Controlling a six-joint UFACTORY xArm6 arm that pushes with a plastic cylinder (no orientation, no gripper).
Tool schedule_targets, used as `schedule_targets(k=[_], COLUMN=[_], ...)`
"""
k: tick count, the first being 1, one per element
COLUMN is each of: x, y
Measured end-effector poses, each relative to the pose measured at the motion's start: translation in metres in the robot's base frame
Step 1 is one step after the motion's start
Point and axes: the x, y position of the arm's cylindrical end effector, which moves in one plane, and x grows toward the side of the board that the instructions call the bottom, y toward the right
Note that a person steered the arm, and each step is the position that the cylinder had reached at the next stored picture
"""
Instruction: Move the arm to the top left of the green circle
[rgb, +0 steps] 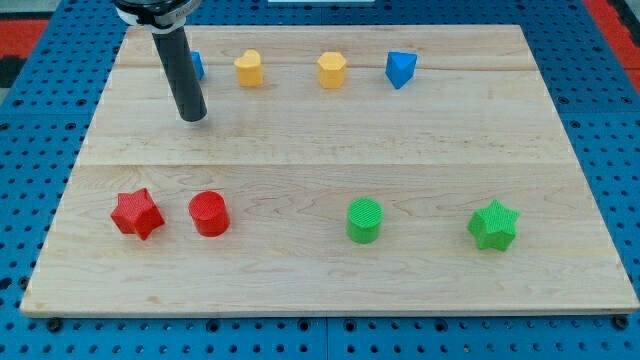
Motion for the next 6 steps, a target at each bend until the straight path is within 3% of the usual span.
schedule_targets(k=[1,2,4,6], x=[0.007,0.032,0.118,0.135], y=[0.001,0.043,0.138,0.170])
